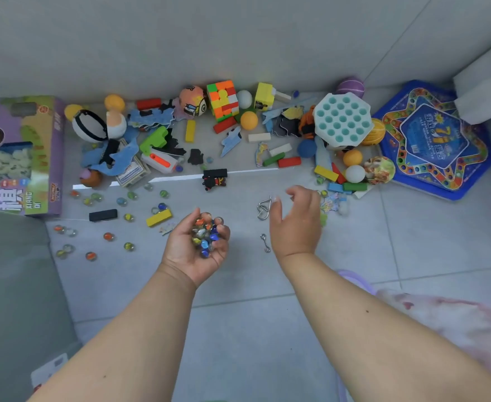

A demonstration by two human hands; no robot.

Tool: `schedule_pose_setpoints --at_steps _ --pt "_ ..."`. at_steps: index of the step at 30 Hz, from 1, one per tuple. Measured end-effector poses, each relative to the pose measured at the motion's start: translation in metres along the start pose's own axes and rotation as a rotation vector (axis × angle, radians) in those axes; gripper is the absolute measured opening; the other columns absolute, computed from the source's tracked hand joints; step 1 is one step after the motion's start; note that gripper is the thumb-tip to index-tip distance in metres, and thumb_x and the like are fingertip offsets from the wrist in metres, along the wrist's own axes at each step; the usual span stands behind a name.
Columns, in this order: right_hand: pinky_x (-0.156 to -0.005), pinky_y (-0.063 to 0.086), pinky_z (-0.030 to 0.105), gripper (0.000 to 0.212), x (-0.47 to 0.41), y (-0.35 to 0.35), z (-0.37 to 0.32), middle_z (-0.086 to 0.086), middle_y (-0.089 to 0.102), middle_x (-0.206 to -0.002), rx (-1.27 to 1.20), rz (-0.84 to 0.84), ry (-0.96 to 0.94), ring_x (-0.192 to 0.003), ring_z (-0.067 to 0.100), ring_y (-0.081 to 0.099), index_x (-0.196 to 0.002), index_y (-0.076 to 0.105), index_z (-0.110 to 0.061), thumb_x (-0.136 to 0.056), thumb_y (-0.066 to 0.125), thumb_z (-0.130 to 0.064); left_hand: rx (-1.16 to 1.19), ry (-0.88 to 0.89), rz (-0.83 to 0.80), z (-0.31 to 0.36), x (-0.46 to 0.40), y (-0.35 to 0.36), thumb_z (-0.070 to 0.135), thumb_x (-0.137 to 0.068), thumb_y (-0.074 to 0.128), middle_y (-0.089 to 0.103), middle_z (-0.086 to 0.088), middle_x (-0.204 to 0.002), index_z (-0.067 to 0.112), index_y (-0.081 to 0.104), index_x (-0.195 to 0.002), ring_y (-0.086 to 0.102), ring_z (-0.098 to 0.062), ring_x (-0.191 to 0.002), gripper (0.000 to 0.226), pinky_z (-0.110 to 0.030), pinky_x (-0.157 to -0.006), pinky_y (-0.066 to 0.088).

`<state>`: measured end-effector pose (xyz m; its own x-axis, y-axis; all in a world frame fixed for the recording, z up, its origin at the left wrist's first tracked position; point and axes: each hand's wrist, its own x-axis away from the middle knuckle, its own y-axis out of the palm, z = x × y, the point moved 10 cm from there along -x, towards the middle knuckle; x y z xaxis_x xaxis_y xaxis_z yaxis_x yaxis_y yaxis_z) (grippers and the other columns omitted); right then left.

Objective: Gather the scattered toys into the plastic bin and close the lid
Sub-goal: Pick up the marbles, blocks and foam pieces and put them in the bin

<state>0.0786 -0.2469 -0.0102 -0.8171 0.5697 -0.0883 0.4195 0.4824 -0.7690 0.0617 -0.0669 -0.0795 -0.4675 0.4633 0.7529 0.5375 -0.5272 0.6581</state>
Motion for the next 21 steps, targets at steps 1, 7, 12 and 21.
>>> schedule_pose_setpoints --at_steps 1,7,12,21 --pt "-0.067 0.046 0.032 0.039 -0.005 0.000 0.034 0.013 0.051 -0.112 0.088 -0.043 0.161 -0.091 0.030 0.059 -0.113 0.055 -0.008 -0.083 0.061 -0.033 -0.014 -0.010 -0.008 -0.003 -0.002 0.004 0.018 -0.051 0.084 0.056 -0.003 -0.071 0.012 0.061 -0.060 0.057 -0.016 -0.058 0.026 -0.017 -0.040 0.039" --pt "-0.080 0.046 0.038 0.051 0.000 0.029 0.099 0.018 0.036 -0.126 0.218 -0.406 0.358 -0.095 0.038 0.056 -0.123 0.044 -0.005 -0.083 0.068 -0.027 -0.061 -0.029 0.118 -0.019 -0.011 0.001 0.032 -0.081 0.057 0.055 -0.002 -0.072 0.013 0.059 -0.058 0.058 -0.016 -0.057 0.030 -0.015 -0.041 0.037" --pt "-0.065 0.038 0.032 0.026 -0.006 0.042 0.089 0.019 0.041 -0.118 0.211 -0.478 0.230 -0.079 0.033 0.052 -0.111 0.051 -0.002 -0.086 0.049 0.003 -0.069 -0.038 0.166 -0.023 -0.015 -0.001 0.034 -0.087 0.055 0.056 -0.002 -0.073 0.013 0.061 -0.058 0.059 -0.017 -0.059 0.036 -0.016 -0.045 0.040" --pt "-0.064 0.049 0.037 0.054 0.038 0.024 0.075 0.011 0.050 -0.113 0.195 -0.364 0.126 -0.092 0.029 0.060 -0.119 0.054 -0.012 -0.076 0.073 -0.038 -0.040 -0.023 0.210 -0.018 -0.018 -0.009 0.034 -0.089 0.054 0.057 -0.001 -0.073 0.012 0.062 -0.057 0.061 -0.017 -0.060 0.041 -0.016 -0.045 0.040"
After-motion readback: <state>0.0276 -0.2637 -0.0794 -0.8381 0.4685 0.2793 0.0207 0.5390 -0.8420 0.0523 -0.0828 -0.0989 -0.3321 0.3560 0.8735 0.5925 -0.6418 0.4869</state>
